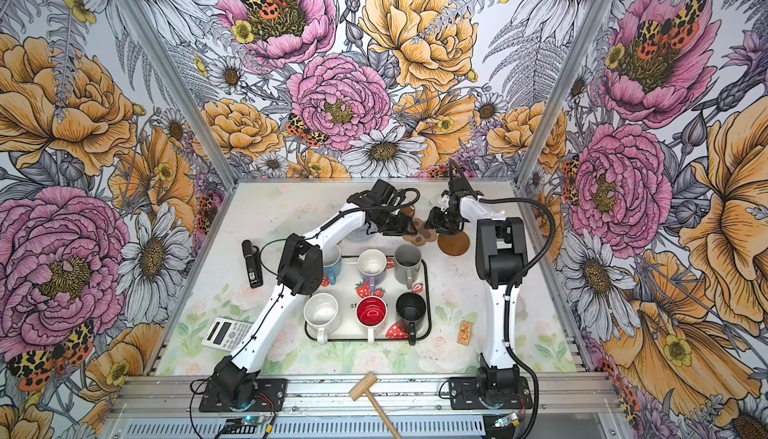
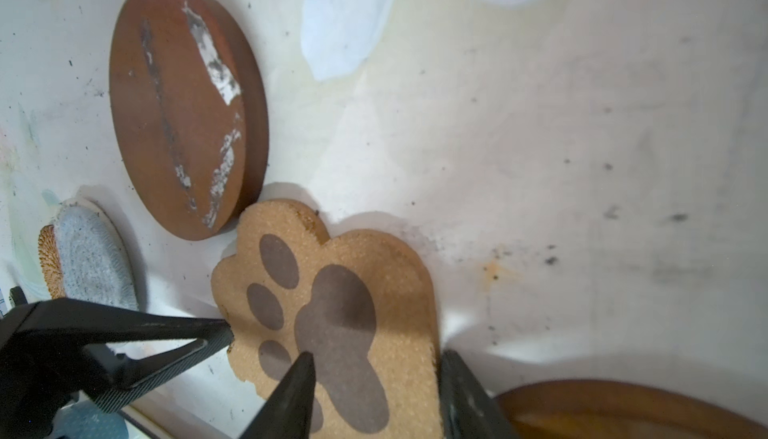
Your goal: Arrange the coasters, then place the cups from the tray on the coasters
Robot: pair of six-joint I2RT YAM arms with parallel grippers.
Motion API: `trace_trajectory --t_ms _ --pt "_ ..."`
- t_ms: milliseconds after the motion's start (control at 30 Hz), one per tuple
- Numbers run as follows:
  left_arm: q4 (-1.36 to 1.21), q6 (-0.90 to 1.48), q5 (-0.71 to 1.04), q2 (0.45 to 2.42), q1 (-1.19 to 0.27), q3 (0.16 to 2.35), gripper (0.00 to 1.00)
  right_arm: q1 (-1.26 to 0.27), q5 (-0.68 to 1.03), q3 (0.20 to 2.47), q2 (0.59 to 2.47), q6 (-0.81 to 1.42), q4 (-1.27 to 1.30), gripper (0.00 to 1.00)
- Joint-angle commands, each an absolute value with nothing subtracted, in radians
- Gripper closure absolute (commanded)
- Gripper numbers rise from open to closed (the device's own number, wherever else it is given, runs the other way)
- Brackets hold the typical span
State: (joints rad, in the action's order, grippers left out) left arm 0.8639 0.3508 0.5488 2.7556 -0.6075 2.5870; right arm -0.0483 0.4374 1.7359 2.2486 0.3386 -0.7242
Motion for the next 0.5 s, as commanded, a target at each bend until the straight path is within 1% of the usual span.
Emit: trace_trajectory --t_ms 0,233,467 --pt "0.776 0.408 0.618 2.824 -0.638 2.626 0.33 -0.063 0.494 1.78 2.288 0.341 -0.744 0.49" --pt "0.634 0.488 0.643 2.832 -0.615 2.606 0.3 -0.047 0.508 1.862 2.343 0.364 -0.741 0.49" --pt "0.592 0.49 0.652 2.769 -0.608 2.565 0.27 -0.03 0.513 1.934 2.365 0.396 -0.739 0.49"
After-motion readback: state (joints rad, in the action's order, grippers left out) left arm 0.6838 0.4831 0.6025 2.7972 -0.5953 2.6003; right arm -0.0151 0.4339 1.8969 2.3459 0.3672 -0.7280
